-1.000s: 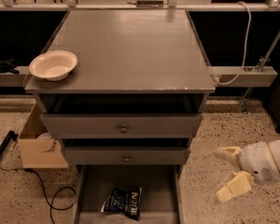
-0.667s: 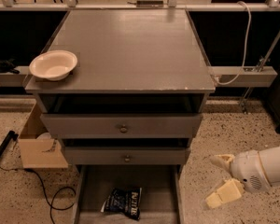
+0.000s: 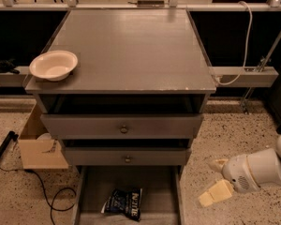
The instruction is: Pick blue chip bag from bottom drawer and place on counter
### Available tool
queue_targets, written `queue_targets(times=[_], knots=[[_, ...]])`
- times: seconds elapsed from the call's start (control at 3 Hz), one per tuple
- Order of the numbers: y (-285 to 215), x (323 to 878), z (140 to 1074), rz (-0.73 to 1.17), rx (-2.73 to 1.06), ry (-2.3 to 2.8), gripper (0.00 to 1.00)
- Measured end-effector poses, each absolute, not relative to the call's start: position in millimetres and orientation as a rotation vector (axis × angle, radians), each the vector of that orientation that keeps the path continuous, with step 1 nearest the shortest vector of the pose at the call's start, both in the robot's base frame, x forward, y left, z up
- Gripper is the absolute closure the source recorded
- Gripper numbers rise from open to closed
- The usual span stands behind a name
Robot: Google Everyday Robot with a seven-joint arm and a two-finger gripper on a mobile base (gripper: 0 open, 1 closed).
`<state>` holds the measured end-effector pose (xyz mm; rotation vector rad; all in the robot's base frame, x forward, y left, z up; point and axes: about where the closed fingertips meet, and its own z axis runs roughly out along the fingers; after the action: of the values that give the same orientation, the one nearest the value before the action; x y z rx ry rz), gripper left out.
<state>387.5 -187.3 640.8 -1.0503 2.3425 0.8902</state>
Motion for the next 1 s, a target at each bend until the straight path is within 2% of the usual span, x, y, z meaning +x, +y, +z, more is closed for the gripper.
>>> queue_targets(times=[0.33,1.0], knots=[[-192,391,636,0.914,-1.004,2.318,0.00],[-147,419,586,1.040,-0.923,2.283,0.00]])
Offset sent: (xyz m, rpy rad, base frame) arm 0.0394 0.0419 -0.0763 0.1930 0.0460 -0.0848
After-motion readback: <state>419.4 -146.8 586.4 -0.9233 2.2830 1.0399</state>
